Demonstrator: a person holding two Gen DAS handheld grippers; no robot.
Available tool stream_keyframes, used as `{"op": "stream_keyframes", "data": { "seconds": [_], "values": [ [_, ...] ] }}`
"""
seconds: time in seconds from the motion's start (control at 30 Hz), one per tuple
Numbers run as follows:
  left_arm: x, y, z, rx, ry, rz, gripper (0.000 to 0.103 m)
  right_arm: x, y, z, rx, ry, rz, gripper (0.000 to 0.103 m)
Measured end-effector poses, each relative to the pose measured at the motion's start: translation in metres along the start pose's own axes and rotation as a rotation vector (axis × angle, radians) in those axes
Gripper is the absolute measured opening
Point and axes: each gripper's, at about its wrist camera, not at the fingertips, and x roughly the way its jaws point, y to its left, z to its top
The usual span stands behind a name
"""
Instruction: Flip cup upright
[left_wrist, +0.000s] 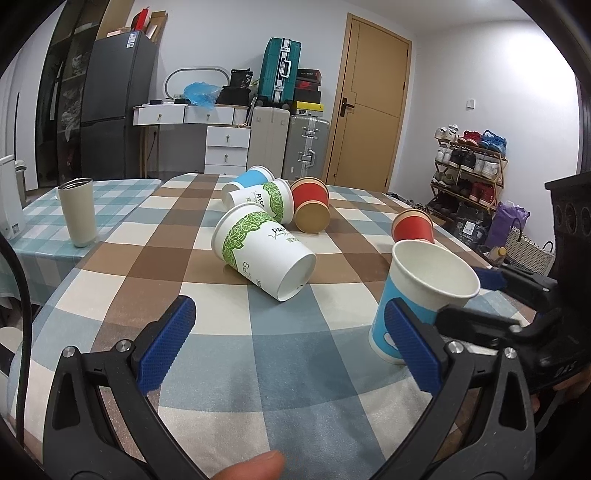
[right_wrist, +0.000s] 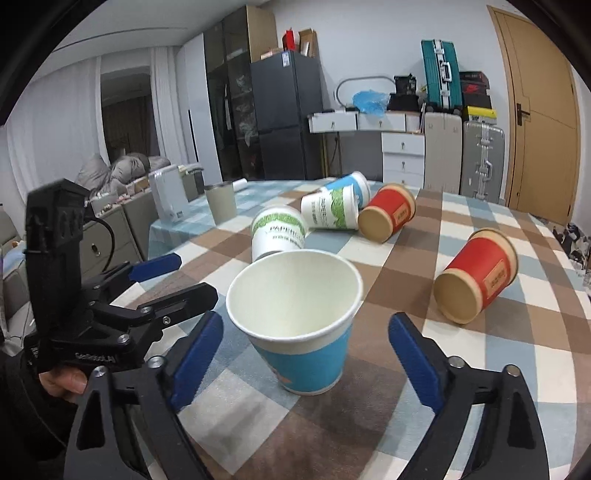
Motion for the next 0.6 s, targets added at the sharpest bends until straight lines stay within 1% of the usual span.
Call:
{"op": "stream_keyframes", "data": {
  "seconds": [0.07,0.17,0.33,0.6],
  "values": [
    [0.0,-0.005,0.0,0.015,-0.011,-0.007,0.102,-0.008,-0.007,-0.002,0.023,-0.027,0.014,0.103],
    [-0.005,-0.006,-0.002,0.045,-0.031,-0.014,0.102,-0.017,-0.017,-0.004,0.057,-0.051,0.04,0.103],
    [-0.011,-0.013,-0.004,0.078,-0.055,-0.033,0.102,-0.028,-0.019,-0.01,0.041,-0.102,0.027,0.103],
    [-0.009,-0.014,-0.006,0.077,-0.05,-0.04,0.102,-0.027,-0.011,-0.014,0.001,-0.098,0.021,0.103]
  ]
}}
